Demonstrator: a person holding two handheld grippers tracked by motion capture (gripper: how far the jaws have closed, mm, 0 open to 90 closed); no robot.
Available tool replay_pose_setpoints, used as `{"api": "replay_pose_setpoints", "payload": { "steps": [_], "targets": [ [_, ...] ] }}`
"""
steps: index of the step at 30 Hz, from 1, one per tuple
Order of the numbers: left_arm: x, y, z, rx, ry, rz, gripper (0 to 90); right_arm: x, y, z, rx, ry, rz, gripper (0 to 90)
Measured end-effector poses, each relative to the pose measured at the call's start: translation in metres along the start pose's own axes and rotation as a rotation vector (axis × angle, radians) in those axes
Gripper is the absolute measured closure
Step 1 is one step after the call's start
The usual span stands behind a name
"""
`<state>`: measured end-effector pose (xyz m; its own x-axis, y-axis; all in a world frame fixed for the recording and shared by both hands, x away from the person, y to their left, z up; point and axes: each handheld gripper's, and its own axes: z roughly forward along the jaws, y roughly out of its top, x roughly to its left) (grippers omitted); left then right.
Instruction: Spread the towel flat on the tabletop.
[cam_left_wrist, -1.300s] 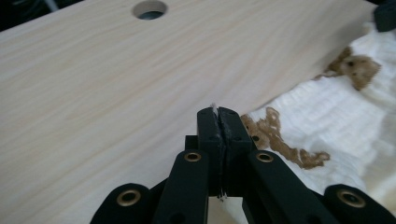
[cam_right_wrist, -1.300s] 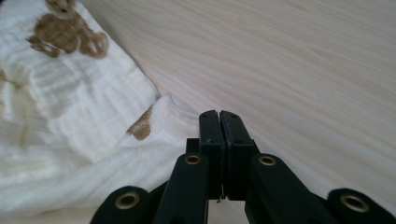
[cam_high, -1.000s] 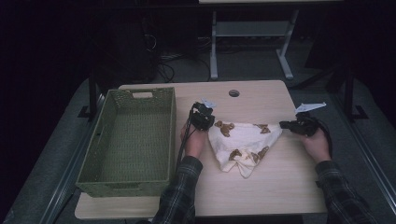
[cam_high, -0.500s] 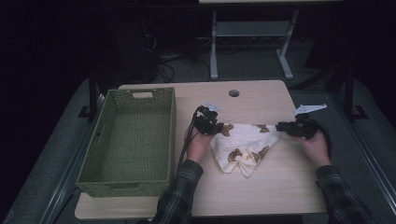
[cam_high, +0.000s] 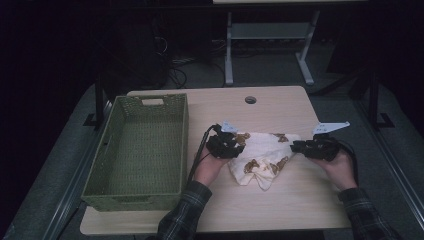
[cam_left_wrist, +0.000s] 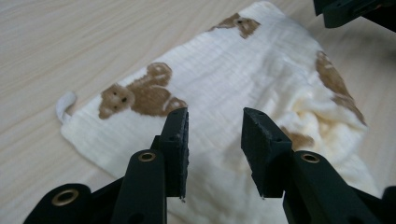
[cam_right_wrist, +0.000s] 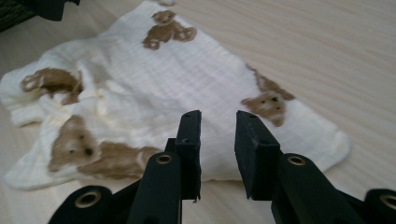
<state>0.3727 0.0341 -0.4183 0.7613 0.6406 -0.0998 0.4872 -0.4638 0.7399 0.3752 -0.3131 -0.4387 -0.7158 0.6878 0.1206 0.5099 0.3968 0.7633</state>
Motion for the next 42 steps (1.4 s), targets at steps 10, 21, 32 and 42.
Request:
{"api": "replay_pose_setpoints", "payload": {
  "steps": [10,21,32,42],
  "targets": [
    [-0.024,-0.022,-0.02,0.012,-0.021,0.062,63.8,0.036,-0.003,0.002,0.008,0.05,-0.04,70.9],
    [-0.049,-0.04,-0.036,0.007,-0.045,0.087,66.7,0.073,-0.011,0.001,0.017,0.112,-0.082,71.3],
    [-0.066,-0.049,-0.025,0.032,-0.079,0.115,68.1,0.107,-0.011,0.013,0.036,0.199,-0.143,71.3],
    [-0.069,-0.053,0.003,0.103,-0.076,0.157,66.1,0.114,-0.016,0.038,0.116,0.205,-0.178,69.8]
  ]
}}
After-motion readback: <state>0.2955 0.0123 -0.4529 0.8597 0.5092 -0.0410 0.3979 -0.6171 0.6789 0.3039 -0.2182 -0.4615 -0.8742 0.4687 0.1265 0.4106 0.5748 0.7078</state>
